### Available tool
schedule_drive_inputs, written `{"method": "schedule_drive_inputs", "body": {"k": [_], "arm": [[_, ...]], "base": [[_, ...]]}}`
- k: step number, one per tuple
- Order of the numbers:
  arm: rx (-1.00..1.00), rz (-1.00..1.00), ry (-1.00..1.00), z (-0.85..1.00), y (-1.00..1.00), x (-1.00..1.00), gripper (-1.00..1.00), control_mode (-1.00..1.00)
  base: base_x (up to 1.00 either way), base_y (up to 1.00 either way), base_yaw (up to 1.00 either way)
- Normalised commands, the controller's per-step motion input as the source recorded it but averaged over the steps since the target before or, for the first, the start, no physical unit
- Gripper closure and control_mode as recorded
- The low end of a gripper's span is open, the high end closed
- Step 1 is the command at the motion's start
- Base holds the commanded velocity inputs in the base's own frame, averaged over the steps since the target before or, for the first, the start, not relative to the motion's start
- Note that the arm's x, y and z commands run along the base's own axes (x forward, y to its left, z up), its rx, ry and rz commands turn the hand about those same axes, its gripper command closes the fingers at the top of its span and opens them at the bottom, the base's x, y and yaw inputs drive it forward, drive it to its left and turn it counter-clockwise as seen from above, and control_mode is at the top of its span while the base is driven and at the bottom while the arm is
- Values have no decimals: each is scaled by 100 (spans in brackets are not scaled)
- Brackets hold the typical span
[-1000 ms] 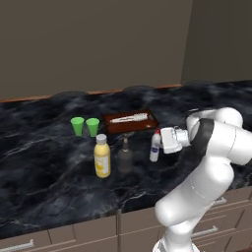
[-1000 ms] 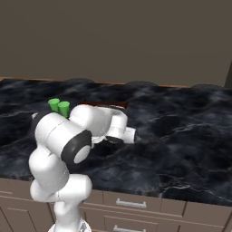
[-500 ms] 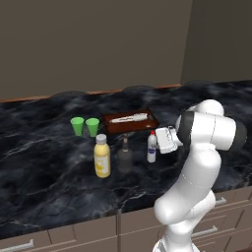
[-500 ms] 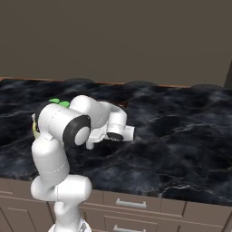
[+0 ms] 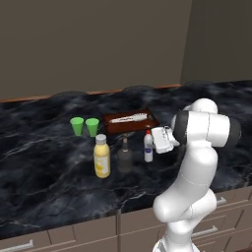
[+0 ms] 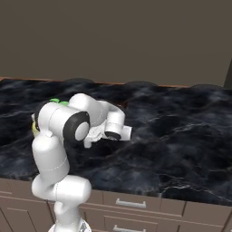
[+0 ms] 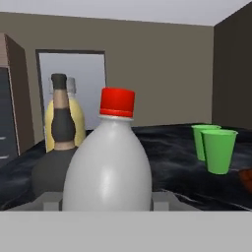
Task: Place the drinks on the dining counter in a tight cluster.
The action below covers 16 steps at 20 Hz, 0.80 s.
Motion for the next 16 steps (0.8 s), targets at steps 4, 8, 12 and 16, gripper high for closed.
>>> {"method": "schedule_drive_inputs", "body": {"k": [4, 8, 12, 16], "arm": [[7, 0, -9, -12, 31, -24, 100, -100], [1, 0, -6, -7, 34, -19, 100, -100], [0, -2, -1, -3, 34, -14, 100, -100], [0, -3, 0, -4, 36, -15, 100, -100]], "base": [[0, 0, 0], [0, 0, 0], [0, 0, 0], [0, 0, 0]]}}
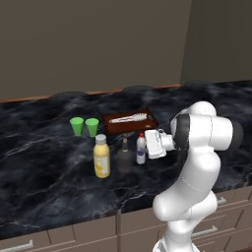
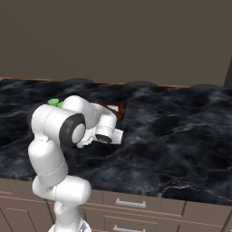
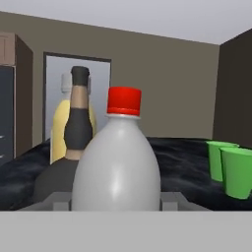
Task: Place the drinks on the dining counter in a tight cluster.
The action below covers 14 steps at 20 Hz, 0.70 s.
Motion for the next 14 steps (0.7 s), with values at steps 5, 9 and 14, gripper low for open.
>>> {"method": "schedule_drive_inputs", "body": {"k": [5, 9, 14], "arm": [[0, -5, 0, -8, 19, -14, 100, -100], [-3, -5, 0, -20, 8, -1, 100, -100], [-4, -3, 0, -23, -1, -1, -100, -100]], "base": [[0, 0, 0], [0, 0, 0], [0, 0, 0]]}}
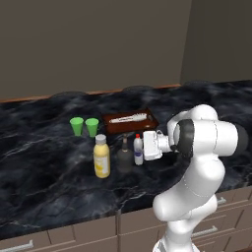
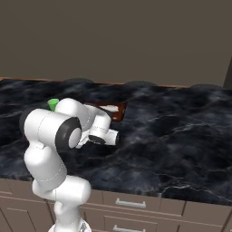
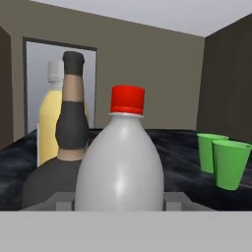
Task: Place the drinks on the dining counter in a tight cluster.
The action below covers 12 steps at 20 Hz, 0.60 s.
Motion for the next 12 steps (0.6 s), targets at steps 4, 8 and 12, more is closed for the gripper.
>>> {"method": "schedule_drive_inputs", "body": {"k": [4, 8, 12], "arm": [[0, 0, 0, -6, -6, -9, -100, -100], [0, 0, 0, -2, -9, -8, -100, -100], [0, -2, 0, 0, -9, -9, -100, -100]], "base": [[0, 0, 0], [0, 0, 0], [0, 0, 0]]}}
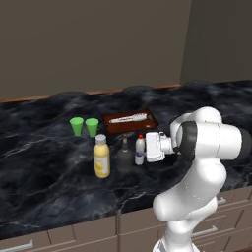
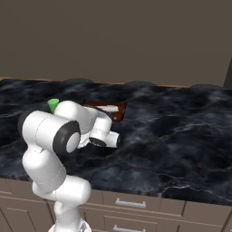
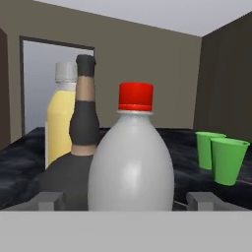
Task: Place the drinks on the dining counter in a tight cluster.
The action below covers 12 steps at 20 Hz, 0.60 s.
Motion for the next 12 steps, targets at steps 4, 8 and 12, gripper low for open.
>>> {"method": "schedule_drive_inputs", "body": {"k": [4, 8, 12], "arm": [[0, -3, 0, 0, -12, -10, -100, -100], [0, -4, 0, 0, -15, -13, -100, -100], [-2, -9, 0, 14, -7, -13, -100, -100]], "base": [[0, 0, 0], [0, 0, 0], [0, 0, 0]]}}
